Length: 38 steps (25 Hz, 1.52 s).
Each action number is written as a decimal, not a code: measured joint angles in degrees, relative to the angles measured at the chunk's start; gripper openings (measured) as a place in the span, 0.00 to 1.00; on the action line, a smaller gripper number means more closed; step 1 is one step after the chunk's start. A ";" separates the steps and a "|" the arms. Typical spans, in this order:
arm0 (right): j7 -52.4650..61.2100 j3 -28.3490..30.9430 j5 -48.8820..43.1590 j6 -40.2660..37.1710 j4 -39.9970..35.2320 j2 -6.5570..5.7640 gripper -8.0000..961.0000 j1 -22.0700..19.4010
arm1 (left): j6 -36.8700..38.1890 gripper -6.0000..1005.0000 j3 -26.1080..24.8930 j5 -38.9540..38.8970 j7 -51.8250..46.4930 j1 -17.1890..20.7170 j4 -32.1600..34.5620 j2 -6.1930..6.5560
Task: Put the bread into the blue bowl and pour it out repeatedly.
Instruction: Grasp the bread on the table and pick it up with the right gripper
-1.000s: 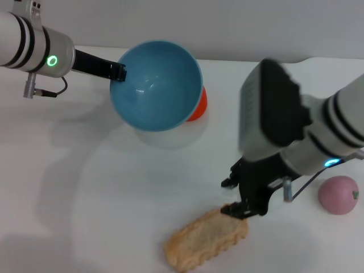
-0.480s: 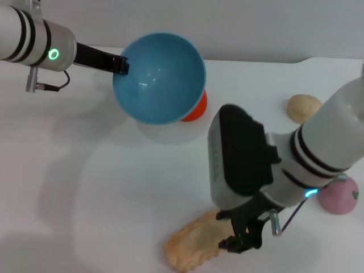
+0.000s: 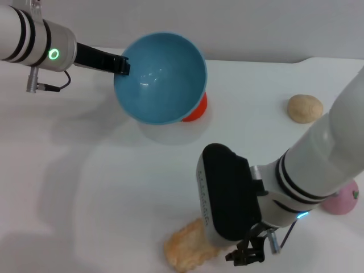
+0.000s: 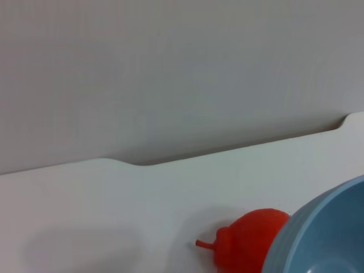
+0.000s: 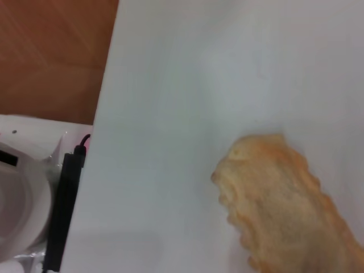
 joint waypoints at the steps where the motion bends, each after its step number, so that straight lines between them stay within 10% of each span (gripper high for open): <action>1: 0.00 -0.62 -0.39 0.96 0.10 0.00 0.50 -0.06 | 0.04 0.02 -0.01 0.00 0.00 -0.06 -0.15 0.00; 21: 1.21 -8.76 -4.32 17.62 6.02 0.20 0.41 -0.74 | 0.17 0.02 -0.26 0.01 0.33 -1.54 -1.08 0.32; 38: -0.17 20.05 11.48 13.30 2.74 -0.31 0.17 -13.25 | 1.04 0.02 -3.41 1.81 0.62 -3.26 -1.87 0.47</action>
